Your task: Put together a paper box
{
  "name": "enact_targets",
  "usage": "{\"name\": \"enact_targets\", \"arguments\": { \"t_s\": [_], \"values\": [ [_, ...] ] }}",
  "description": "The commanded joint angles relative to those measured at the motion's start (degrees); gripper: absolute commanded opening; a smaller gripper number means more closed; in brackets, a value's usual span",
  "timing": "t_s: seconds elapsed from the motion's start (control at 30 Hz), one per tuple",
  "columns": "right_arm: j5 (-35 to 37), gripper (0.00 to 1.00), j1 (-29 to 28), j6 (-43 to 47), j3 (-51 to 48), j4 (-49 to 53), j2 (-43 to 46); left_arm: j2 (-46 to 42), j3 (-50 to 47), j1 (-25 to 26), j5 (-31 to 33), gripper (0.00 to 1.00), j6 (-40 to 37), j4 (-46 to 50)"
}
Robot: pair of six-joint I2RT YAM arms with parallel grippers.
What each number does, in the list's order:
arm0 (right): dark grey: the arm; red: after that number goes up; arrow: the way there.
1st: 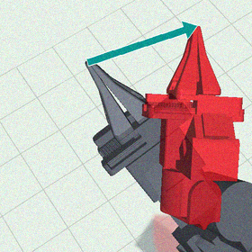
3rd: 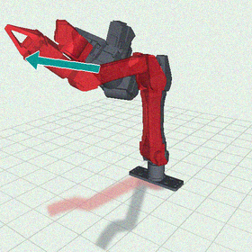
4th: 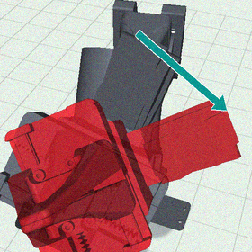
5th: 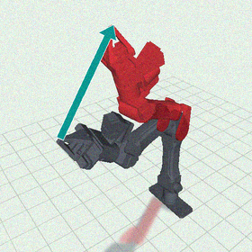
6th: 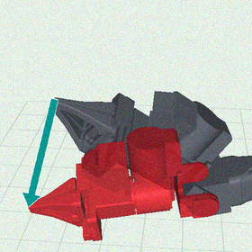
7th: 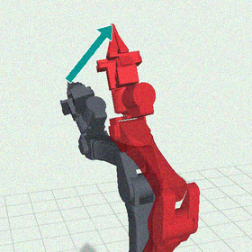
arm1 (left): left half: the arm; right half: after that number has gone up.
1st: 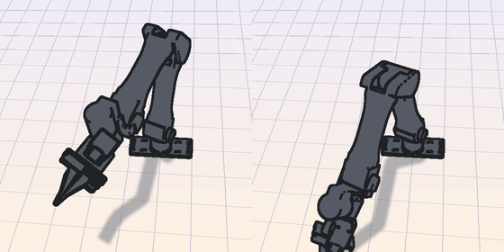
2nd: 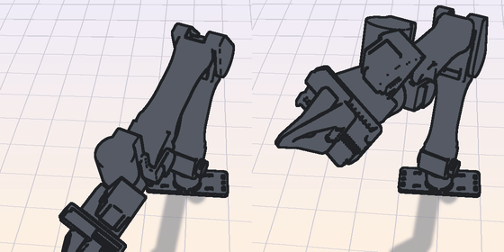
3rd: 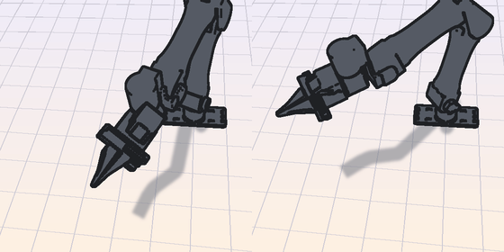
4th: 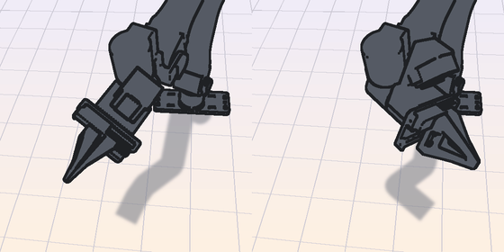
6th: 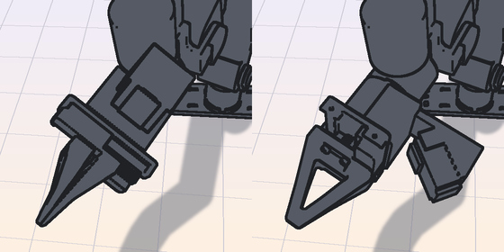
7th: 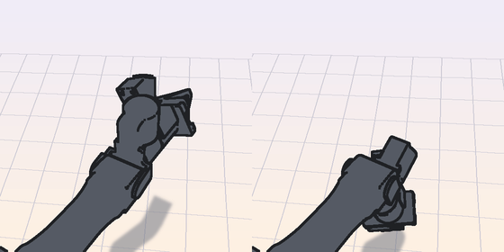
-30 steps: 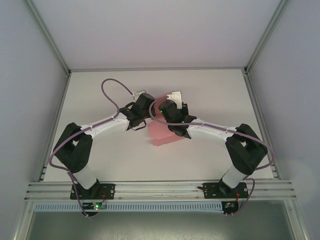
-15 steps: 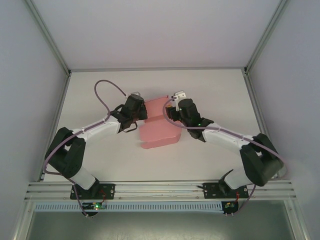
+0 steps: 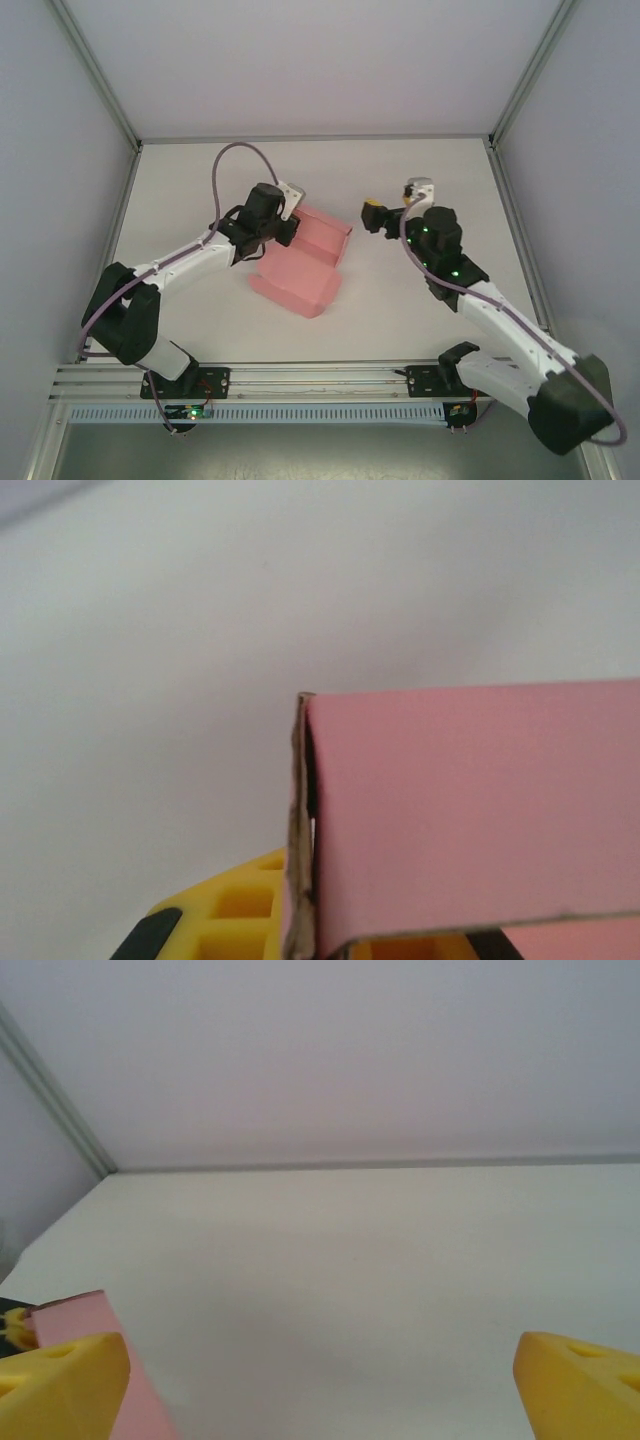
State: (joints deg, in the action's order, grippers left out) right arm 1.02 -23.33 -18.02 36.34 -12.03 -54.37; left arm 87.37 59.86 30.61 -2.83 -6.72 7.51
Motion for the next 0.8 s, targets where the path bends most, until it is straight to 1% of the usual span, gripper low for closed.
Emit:
{"name": "enact_targets", "arguments": {
  "t_s": [0.0,0.07,0.1,0.13,0.23,0.27,0.3,0.37,0.43,0.47,0.53,0.6,0.67,0.77],
  "values": [
    [-1.3,0.98,2.9,-3.3,-1.5,7.9,6.0,0.6,7.2,-0.6,-4.9,0.0,-34.6,10.8],
    [-1.4,0.98,4.4,-3.3,-2.4,10.8,9.3,3.2,13.6,-0.6,-9.0,0.0,-48.6,23.2],
    [-1.7,0.98,5.2,-3.3,-3.1,12.2,11.0,5.0,17.5,-0.6,-10.5,0.0,-54.3,29.1],
    [-1.8,0.98,5.9,-3.4,-3.7,13.0,12.6,6.6,20.8,-0.6,-11.2,0.0,-58.4,32.7],
    [-1.7,0.98,7.2,-4.5,-6.3,14.5,16.8,11.7,29.6,0.5,-11.9,0.0,-66.4,40.1],
    [-1.6,0.98,7.7,-4.9,-7.2,14.9,18.1,13.5,31.5,1.7,-10.5,0.0,-69.4,41.4],
    [-1.7,0.98,8.1,-5.1,-7.7,15.5,19.2,14.7,32.2,3.1,-8.0,0.0,-71.4,41.3],
    [-1.6,0.98,8.8,-5.4,-8.4,17.4,21.2,16.8,30.6,6.0,-1.1,0.0,-75.3,35.5],
    [-1.2,0.98,9.4,-5.3,-8.6,19.2,22.6,18.1,28.1,8.0,3.0,0.0,-80.7,30.6],
    [-1.0,0.98,9.7,-5.2,-8.5,20.0,23.3,18.6,26.7,8.9,3.6,0.0,-83.1,28.0],
    [-1.1,0.98,10.2,-5.0,-8.7,20.8,24.3,19.2,25.0,9.7,1.6,0.0,-87.0,24.7],
    [-1.4,0.98,10.6,-5.0,-8.9,21.0,24.8,19.7,24.1,10.3,-1.7,0.0,-91.8,24.0],
    [-1.4,0.98,10.9,-5.1,-9.2,20.9,24.9,20.6,23.6,11.5,-2.8,0.0,-95.9,24.1],
    [-1.5,0.99,11.3,-5.9,-9.7,21.1,24.8,23.1,22.8,14.1,0.6,0.0,-100.8,25.8]
  ]
}}
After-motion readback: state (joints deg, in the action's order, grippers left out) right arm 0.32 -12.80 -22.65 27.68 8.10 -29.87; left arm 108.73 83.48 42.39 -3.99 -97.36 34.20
